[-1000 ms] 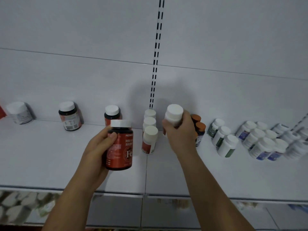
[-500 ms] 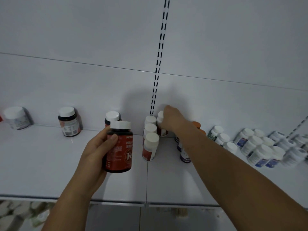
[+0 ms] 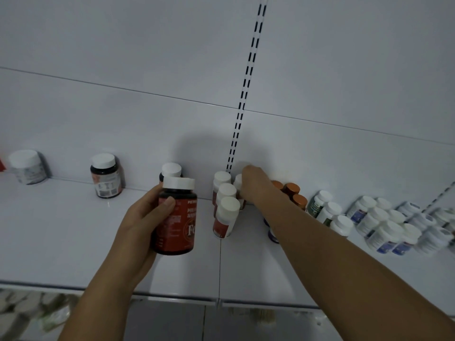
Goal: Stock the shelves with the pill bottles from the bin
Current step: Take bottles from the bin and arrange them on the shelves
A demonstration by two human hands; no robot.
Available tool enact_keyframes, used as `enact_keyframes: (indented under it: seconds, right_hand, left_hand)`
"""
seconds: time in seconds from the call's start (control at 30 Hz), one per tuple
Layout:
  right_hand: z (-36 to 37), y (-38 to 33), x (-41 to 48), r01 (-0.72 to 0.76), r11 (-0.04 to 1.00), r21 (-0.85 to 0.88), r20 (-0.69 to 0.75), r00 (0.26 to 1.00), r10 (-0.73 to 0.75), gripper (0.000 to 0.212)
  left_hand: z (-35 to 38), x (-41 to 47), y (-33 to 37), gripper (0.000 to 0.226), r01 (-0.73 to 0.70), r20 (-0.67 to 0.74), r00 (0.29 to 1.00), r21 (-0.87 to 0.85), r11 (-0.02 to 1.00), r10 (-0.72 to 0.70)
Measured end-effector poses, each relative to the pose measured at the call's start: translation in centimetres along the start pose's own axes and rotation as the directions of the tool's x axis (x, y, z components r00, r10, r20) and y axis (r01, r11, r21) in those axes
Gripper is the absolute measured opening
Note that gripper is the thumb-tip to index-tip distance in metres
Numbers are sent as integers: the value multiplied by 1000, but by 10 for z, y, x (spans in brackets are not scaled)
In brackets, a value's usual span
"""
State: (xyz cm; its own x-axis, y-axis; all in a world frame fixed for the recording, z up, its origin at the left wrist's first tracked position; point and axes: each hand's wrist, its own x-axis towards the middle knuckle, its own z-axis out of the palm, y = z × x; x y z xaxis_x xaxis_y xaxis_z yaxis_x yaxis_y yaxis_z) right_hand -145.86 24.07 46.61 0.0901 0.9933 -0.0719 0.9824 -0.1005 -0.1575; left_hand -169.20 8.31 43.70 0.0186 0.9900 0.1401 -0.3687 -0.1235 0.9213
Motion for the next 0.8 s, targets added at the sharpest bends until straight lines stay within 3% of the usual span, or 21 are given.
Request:
enact_keyframes:
  seconds: [0.17,0.27,0.4,0.57,0.7,0.8]
  right_hand:
    - [-2,0,7,-20,1000,10,101,995,19,46]
    - [-2,1,0,35,999,18,29,999,-36,39]
    - [-20,-2,-25,77,996,41,11,997,-78,35]
    - [-30,-29,-67,390,894,221,-281,903,-325,46]
    - [-12,-55,-100,468,827,312,-209,883,-421,48]
    - [5,-65,-108,483,813,325,-149,875,-460,56]
  left_hand:
    - [-6,2,-4,47,-9,-7,1000,14,1000,9]
    - [-10,2,-5,65,-16,14,1000,83,996,15]
    - [-18,2,-10,48,-37,-11,999,139,990,39]
    - [-45,-2,-13,49,27,-126,992,-6,1000,-27]
    - [-72,-5,-11,51,62,-265,959,-158,986,-103]
    - [-77,-7,-9,58,92,-285,945,-245,965,-163]
